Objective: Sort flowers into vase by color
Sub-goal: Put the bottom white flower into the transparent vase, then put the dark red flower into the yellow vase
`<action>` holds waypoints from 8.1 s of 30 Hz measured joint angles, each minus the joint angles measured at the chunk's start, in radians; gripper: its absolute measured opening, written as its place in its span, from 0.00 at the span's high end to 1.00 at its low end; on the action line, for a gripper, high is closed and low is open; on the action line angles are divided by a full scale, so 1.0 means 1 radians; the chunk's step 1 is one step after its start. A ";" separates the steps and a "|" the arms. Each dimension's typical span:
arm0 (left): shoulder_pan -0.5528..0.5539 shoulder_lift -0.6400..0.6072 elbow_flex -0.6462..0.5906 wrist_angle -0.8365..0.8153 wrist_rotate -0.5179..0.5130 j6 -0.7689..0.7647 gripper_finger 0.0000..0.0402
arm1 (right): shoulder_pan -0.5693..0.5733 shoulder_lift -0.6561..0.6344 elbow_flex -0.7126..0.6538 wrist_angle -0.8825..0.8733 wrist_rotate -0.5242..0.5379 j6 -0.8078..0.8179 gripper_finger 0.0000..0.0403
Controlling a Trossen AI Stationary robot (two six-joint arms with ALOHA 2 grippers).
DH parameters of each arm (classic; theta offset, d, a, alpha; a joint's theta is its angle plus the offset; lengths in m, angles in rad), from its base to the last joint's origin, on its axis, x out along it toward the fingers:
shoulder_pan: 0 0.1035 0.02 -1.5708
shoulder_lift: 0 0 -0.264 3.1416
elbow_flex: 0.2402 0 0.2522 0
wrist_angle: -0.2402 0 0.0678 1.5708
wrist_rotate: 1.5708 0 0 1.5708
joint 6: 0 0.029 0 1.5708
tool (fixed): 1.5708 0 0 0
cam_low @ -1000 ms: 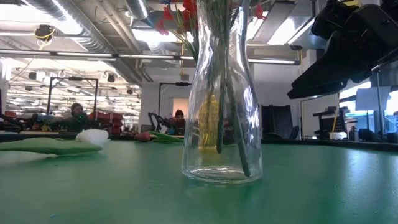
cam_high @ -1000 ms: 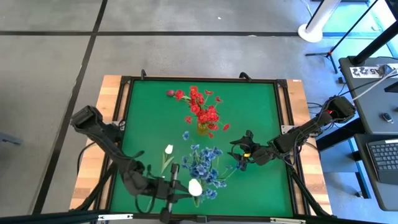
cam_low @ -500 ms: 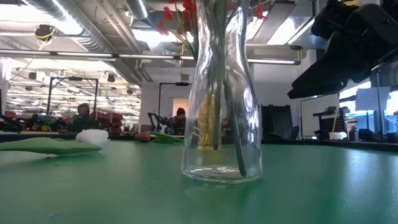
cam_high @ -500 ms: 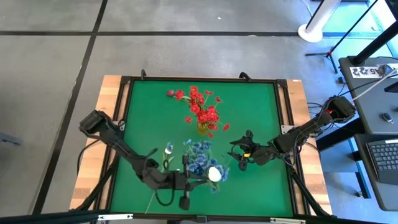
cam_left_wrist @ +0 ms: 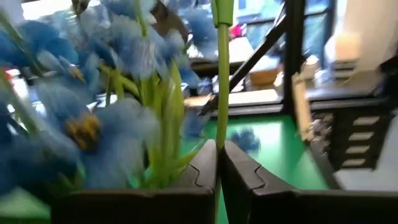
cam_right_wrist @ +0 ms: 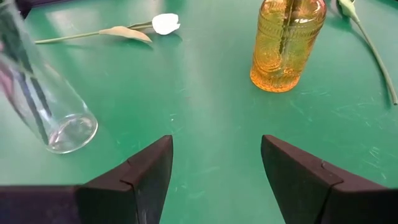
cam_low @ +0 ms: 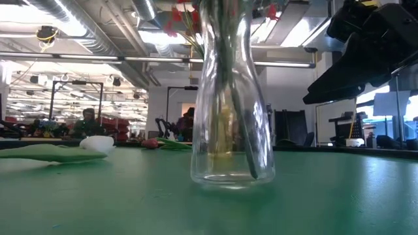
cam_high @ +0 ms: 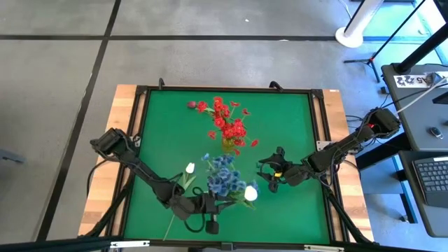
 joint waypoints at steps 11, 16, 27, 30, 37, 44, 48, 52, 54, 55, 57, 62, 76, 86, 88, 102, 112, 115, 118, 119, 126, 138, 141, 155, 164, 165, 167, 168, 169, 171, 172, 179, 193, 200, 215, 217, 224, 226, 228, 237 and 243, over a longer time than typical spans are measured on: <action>-0.076 -0.001 0.000 -0.028 -0.136 -0.033 0.81 | 0.000 0.000 0.000 0.000 0.000 0.000 0.40; -0.067 -0.002 0.000 -0.100 -0.071 -0.163 0.77 | 0.000 0.000 0.000 0.000 0.001 0.000 0.40; -0.053 -0.002 0.000 -0.136 -0.039 -0.219 0.75 | 0.000 0.000 0.000 0.001 0.002 0.004 0.40; -0.053 -0.002 0.000 -0.142 -0.009 -0.254 0.74 | 0.000 0.000 0.000 0.006 0.002 0.004 0.40; -0.051 -0.002 0.000 -0.167 0.014 -0.290 0.74 | 0.000 0.000 0.000 0.151 -0.091 -0.040 0.40; -0.035 -0.004 0.000 -0.269 0.019 -0.398 0.74 | 0.000 0.000 0.000 0.231 -0.157 -0.065 0.40; -0.026 -0.003 0.000 -0.295 0.030 -0.439 0.74 | 0.000 0.000 0.000 0.239 -0.172 -0.076 0.40; -0.027 -0.004 0.000 -0.300 0.038 -0.440 0.71 | 0.000 0.000 0.000 0.238 -0.173 -0.080 0.40; -0.027 -0.004 0.000 -0.305 0.041 -0.446 0.68 | 0.000 0.000 0.000 0.237 -0.174 -0.083 0.40; -0.027 -0.004 0.000 -0.309 0.041 -0.447 0.67 | 0.000 0.000 0.000 0.236 -0.177 -0.083 0.40; -0.028 -0.005 0.001 -0.318 0.040 -0.455 0.65 | 0.000 0.000 0.000 0.232 -0.183 -0.085 0.40; -0.040 -0.023 0.002 -0.396 0.033 -0.519 0.59 | 0.000 0.000 0.000 0.222 -0.191 -0.086 0.40; -0.063 -0.105 0.000 -0.578 0.066 -0.625 0.56 | 0.000 0.000 0.000 0.212 -0.181 -0.111 0.40; -0.010 -0.102 0.000 -0.517 0.134 -0.543 0.56 | 0.000 0.000 0.000 0.239 -0.164 -0.135 0.40; -0.002 -0.102 0.000 -0.516 0.135 -0.538 0.56 | 0.000 0.000 0.000 0.242 -0.164 -0.139 0.40; 0.028 -0.102 0.000 -0.477 0.179 -0.505 0.56 | 0.071 0.172 0.001 0.467 -0.145 -0.136 0.40; 0.031 -0.102 0.000 -0.475 0.187 -0.496 0.56 | 0.184 0.347 0.078 0.628 0.105 -0.190 0.40; 0.032 -0.102 0.000 -0.475 0.187 -0.496 0.56 | 0.183 0.426 0.137 0.627 0.099 -0.190 0.40; 0.031 -0.102 0.000 -0.475 0.187 -0.496 0.56 | 0.183 0.484 0.188 0.623 0.098 -0.188 0.40; 0.031 -0.102 0.000 -0.475 0.188 -0.496 0.56 | 0.183 0.501 0.202 0.624 0.099 -0.184 0.40; 0.030 -0.102 0.000 -0.483 0.200 -0.496 0.56 | 0.183 0.523 0.224 0.603 0.098 -0.158 0.39; -0.072 -0.267 0.000 -0.886 0.036 -0.686 0.56 | 0.184 0.344 0.222 0.056 0.066 0.021 0.40; -0.121 -0.325 0.000 -1.024 -0.049 -0.779 0.56 | 0.184 0.262 0.222 -0.090 0.104 0.035 0.40; -0.234 -0.384 -0.011 -1.534 -0.230 -1.248 0.58 | 0.183 -0.126 0.222 -0.540 0.333 0.054 0.40; -0.135 -0.459 -0.243 -1.466 -0.041 -1.361 0.59 | 0.019 -0.356 0.179 -0.704 0.306 0.069 0.40; -0.123 -0.480 -0.268 -1.433 -0.029 -1.357 0.59 | -0.029 -0.379 0.168 -0.705 0.262 0.057 0.40; -0.101 -0.531 -0.316 -1.378 -0.001 -1.337 0.59 | -0.140 -0.409 0.155 -0.703 0.164 0.020 0.40; -0.088 -0.555 -0.337 -1.351 0.014 -1.326 0.59 | -0.201 -0.417 0.152 -0.697 0.119 -0.001 0.40; -0.074 -0.583 -0.360 -1.315 0.033 -1.307 0.59 | -0.262 -0.422 0.150 -0.687 0.067 -0.024 0.40; -0.045 -0.638 -0.404 -1.245 0.075 -1.270 0.59 | -0.394 -0.423 0.148 -0.652 -0.049 -0.103 0.40; -0.030 -0.665 -0.427 -1.197 0.097 -1.242 0.59 | -0.459 -0.422 0.148 -0.619 -0.112 -0.151 0.40; 0.065 -0.803 -0.567 -0.899 0.207 -1.047 0.60 | -0.858 -0.336 0.150 -0.343 -0.558 -0.447 0.40; 0.213 -0.851 -0.592 -0.848 0.292 -0.993 0.60 | -1.067 0.181 0.149 0.053 -0.786 -0.631 0.40; 0.252 -0.851 -0.592 -0.843 0.311 -0.986 0.60 | -1.067 0.369 0.214 0.075 -0.797 -0.599 0.40; 0.260 -0.851 -0.592 -0.841 0.314 -0.985 0.60 | -0.942 0.526 0.377 -0.058 -0.625 -0.632 0.40; 0.260 -0.851 -0.592 -0.837 0.314 -0.986 0.60 | -0.932 0.546 0.400 -0.080 -0.589 -0.634 0.40; 0.260 -0.851 -0.592 -0.828 0.320 -0.987 0.60 | -0.934 0.564 0.423 -0.152 -0.588 -0.604 0.51; 0.260 -0.851 -0.592 -0.827 0.326 -0.987 0.60 | -0.933 0.559 0.424 -0.177 -0.589 -0.605 0.60; 0.260 -0.851 -0.592 -0.827 0.328 -0.987 0.60 | -0.934 0.559 0.423 -0.206 -0.590 -0.606 0.71; 0.260 -0.851 -0.592 -0.822 0.340 -0.987 0.60 | -0.937 0.521 0.421 -0.282 -0.606 -0.567 0.96; 0.240 -0.850 -0.592 -0.816 0.340 -0.988 0.60 | -0.937 0.386 0.410 -0.417 -0.589 -0.549 0.99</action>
